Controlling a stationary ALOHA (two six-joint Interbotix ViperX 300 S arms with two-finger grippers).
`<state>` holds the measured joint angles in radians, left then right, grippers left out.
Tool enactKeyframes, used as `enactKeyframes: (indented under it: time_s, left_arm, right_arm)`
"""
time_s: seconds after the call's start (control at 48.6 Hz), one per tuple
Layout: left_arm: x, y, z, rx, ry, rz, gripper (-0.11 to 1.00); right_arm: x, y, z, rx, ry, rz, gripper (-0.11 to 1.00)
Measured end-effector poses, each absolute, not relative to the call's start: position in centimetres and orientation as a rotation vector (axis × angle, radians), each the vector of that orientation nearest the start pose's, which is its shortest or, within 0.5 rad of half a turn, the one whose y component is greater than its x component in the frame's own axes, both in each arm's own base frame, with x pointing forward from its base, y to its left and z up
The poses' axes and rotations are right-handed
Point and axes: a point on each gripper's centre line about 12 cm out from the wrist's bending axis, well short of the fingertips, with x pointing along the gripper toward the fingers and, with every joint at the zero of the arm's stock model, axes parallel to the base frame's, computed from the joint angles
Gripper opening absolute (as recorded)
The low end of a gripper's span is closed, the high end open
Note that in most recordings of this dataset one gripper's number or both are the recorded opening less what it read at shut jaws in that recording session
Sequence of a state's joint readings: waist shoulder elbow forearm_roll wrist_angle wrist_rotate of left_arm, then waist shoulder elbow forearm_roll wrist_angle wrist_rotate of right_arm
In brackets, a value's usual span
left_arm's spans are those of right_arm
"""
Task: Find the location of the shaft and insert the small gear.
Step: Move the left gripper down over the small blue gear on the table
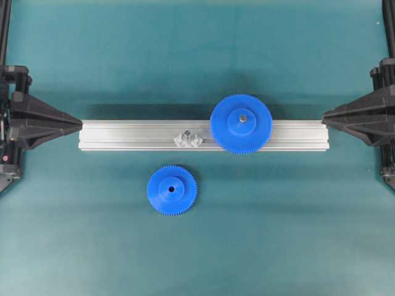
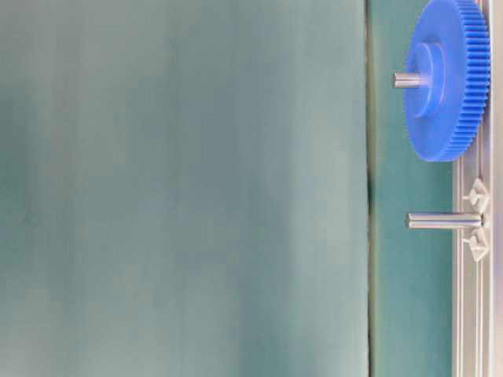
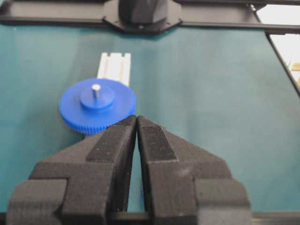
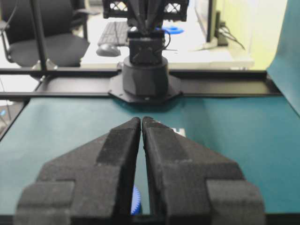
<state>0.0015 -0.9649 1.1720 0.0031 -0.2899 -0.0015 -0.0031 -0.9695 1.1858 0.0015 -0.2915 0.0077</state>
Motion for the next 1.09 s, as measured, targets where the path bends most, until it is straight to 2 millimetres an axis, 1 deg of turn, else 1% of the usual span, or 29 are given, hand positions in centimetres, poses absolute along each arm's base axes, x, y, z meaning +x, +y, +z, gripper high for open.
enactKeyframes:
  time_s: [0.041,0.082,0.144,0.206,0.267,0.329,0.514,0.699,0.74,0.823,0.884,0.946,1.09]
  left_arm:
    - [20.1,0.0,29.3,-0.003,-0.072,-0.002,0.11]
    - [20.5,-0.1,29.1,-0.016,-0.055,-0.008,0.08]
    - [21.4,-0.3,28.8,-0.034,-0.021,-0.014,0.01]
    - [22.2,-0.4,28.7,-0.046,0.002,-0.022,0.0]
    - [23.0,-0.7,28.7,-0.052,0.027,-0.03,0.0]
    - [24.1,-1.0,28.4,-0.053,0.075,-0.039,0.0]
    - [26.7,-1.6,25.4,-0.044,0.32,-0.05,0.0]
    - [28.9,-2.0,23.8,-0.031,0.485,-0.055,0.01]
    - [29.3,-2.0,23.3,-0.03,0.518,-0.054,0.02]
    - [30.5,-2.3,22.4,-0.021,0.576,-0.061,0.1]
    - [31.3,-2.6,21.8,-0.019,0.61,-0.066,0.21]
    - [32.1,-3.0,21.1,-0.022,0.638,-0.07,0.36]
    - [33.9,-4.1,19.1,-0.016,0.703,-0.092,0.77]
  right_arm:
    - [19.7,-0.1,28.9,0.011,-0.069,-0.004,0.17]
    - [19.8,-0.1,28.6,0.021,-0.051,-0.006,0.22]
    - [19.8,-0.2,27.9,0.054,0.003,-0.011,0.14]
    - [19.8,-0.2,27.2,0.085,0.06,-0.014,0.09]
    - [19.8,-0.1,26.6,0.107,0.115,-0.015,0.06]
    - [19.8,-0.1,26.1,0.121,0.17,-0.016,0.06]
    - [19.8,0.0,25.6,0.127,0.309,-0.017,0.06]
    - [19.8,0.1,25.1,0.127,0.44,-0.017,0.06]
    - [19.9,0.1,25.0,0.127,0.463,-0.017,0.06]
    - [20.1,0.1,24.8,0.129,0.495,-0.019,0.06]
    - [20.2,0.1,24.5,0.127,0.512,-0.019,0.06]
    - [20.4,0.1,24.3,0.127,0.524,-0.02,0.06]
    - [20.5,0.1,24.0,0.128,0.54,-0.021,0.06]
